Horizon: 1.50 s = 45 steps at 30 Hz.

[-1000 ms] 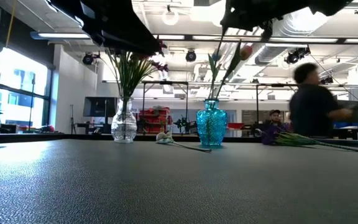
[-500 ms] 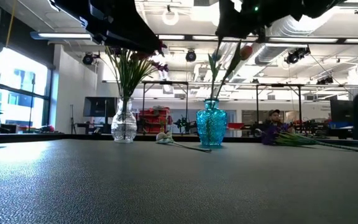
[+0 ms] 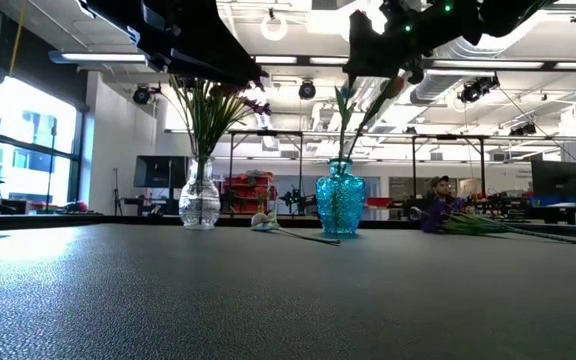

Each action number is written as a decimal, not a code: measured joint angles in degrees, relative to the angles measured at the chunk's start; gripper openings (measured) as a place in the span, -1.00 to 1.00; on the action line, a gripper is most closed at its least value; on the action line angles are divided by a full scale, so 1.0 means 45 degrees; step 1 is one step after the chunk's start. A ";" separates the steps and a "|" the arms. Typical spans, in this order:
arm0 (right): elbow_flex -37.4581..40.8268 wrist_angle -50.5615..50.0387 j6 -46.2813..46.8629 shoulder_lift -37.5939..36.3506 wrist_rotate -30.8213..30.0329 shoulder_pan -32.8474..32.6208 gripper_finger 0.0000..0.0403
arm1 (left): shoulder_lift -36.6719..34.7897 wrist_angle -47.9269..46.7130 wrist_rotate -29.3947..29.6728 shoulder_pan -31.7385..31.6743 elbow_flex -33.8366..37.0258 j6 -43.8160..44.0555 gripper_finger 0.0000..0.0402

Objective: Sort flowers into vase by color
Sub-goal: Put the pink flower into the blue vase, then put the purple flowers into the transparent vase

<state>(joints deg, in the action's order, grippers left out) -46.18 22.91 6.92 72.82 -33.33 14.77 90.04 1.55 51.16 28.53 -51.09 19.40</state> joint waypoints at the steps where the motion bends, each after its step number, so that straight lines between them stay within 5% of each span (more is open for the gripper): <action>1: 0.0001 -0.0004 -0.0118 0.0000 0.0019 0.0003 -0.77 | 0.0000 0.0003 -0.0005 0.0000 0.0000 0.0000 -0.17; 8: -0.0786 -0.1015 -0.0641 -0.0028 0.0042 -0.0002 -0.24 | 0.0000 0.0001 -0.0005 0.0005 0.0000 0.0010 -0.17; 14: -0.2932 -0.4357 -0.0677 -0.0029 -0.0247 -0.0002 0.07 | 0.0000 0.0003 -0.0005 0.0005 0.0000 0.0019 -0.17; 22: -0.6463 -0.9819 -0.0960 -0.0029 -0.0232 -0.0673 0.07 | 0.0000 -0.0002 -0.0108 0.0010 0.0000 0.0024 -0.17; 28: -0.7661 -1.4396 0.0729 -0.0049 0.0879 -0.2988 -0.01 | 0.0000 -0.0007 -0.0253 0.0112 0.0000 0.0058 -0.17; 36: -0.4834 -1.7605 0.4973 -0.0034 0.3816 -0.5621 -0.10 | 0.0000 0.0003 -0.0253 0.0209 0.0000 0.0228 -0.17; 45: 0.1192 -1.7421 1.0406 -0.0015 0.3094 -0.3591 -0.26 | 0.0000 0.0003 -0.0253 0.0209 0.0000 0.0233 -0.17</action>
<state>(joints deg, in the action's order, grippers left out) -40.82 -55.49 53.75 72.75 -19.40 -1.38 90.04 1.56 50.02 29.47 -51.09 20.45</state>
